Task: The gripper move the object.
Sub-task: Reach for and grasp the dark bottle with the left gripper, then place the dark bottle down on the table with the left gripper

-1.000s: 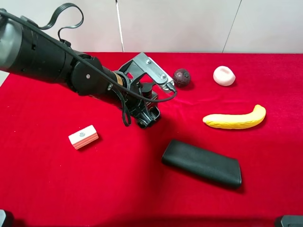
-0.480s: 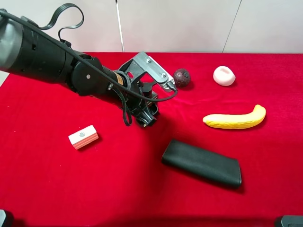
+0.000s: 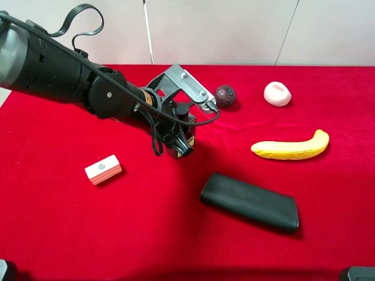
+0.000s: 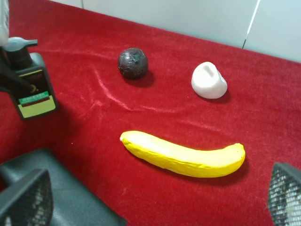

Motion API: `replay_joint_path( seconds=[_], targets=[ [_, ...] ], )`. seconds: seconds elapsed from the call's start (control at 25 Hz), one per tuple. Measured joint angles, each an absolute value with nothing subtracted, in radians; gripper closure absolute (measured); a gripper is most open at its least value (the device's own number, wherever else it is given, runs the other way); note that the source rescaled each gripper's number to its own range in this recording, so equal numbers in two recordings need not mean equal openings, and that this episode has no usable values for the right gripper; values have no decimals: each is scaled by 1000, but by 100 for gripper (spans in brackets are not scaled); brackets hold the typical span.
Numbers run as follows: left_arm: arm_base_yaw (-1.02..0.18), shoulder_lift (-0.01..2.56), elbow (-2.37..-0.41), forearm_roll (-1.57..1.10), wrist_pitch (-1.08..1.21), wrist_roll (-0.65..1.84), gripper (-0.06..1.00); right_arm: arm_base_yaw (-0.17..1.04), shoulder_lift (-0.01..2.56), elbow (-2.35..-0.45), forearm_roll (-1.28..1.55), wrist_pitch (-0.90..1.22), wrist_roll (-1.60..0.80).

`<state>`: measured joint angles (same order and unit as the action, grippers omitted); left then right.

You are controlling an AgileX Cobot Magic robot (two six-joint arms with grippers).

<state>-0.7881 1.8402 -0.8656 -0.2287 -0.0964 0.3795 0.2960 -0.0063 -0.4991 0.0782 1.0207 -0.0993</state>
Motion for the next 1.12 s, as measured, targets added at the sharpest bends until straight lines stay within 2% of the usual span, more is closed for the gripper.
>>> replay_joint_path(
  seconds=[0.04,1.12],
  targets=[
    [-788,1840,-866,-229,-95,380,94,296,-6,-499,78,1021,-99],
    [-788,1840,-866,-230,-93,377,94,296,-6,-499,78,1021,-99]
  ],
)
